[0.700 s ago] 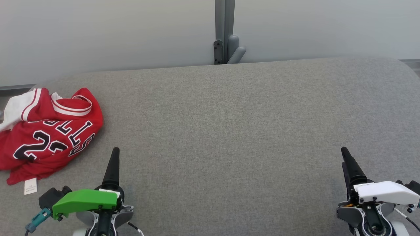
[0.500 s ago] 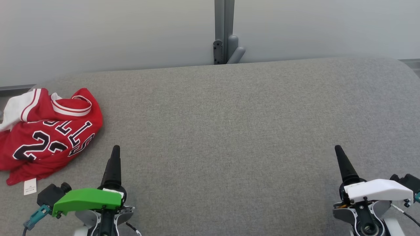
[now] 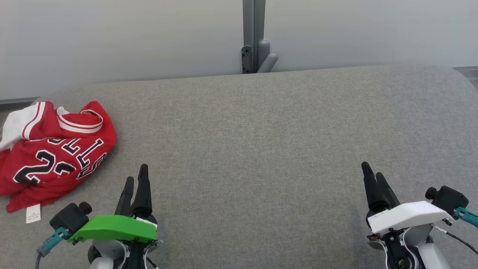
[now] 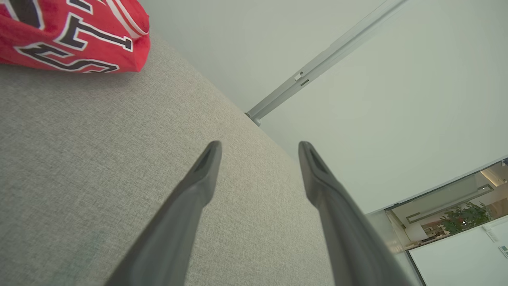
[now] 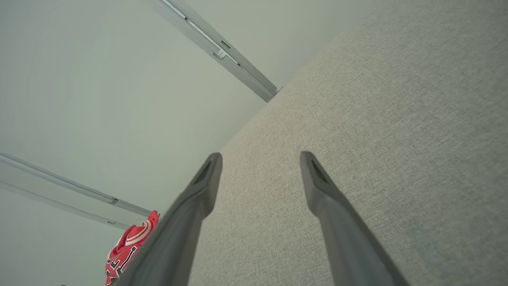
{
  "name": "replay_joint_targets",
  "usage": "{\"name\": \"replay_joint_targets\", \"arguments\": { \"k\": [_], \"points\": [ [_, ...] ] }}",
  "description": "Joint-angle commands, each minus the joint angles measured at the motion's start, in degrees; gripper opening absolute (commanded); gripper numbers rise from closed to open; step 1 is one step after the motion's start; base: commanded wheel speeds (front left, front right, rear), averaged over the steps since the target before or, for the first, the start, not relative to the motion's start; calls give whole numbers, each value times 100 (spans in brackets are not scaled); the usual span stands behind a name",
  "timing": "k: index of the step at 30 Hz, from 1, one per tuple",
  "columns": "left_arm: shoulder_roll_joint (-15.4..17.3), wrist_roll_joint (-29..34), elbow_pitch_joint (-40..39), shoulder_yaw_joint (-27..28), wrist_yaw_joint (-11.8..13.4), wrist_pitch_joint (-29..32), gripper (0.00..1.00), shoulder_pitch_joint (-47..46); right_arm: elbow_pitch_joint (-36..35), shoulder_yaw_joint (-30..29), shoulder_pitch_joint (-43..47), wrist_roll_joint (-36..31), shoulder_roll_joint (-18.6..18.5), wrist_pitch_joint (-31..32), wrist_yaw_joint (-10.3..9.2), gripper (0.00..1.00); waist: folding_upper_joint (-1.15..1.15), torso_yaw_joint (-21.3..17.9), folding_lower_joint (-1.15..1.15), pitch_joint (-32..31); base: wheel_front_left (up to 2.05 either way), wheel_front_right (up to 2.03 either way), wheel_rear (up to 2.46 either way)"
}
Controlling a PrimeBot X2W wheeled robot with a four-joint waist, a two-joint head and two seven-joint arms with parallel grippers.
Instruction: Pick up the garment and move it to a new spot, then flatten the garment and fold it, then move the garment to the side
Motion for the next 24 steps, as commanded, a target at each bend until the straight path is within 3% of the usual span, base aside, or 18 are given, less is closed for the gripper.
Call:
{"name": "replay_joint_targets", "arguments": {
  "k": [1,18,24],
  "points": [
    [31,197,-131,-38,25,-52,100,-24,-129,58,-37,-209,-45,-67,1,100,0,-2,0,0,0,0,0],
    [39,1934,-478,-328,623,-335,100,115,-465,434,83,-1490,-64,-437,2,100,0,-22,0,11,0,0,0],
    [41,2343,-577,-413,695,-402,100,144,-527,515,108,-1776,-66,-531,2,100,0,-26,0,20,0,0,0]
  ]
}}
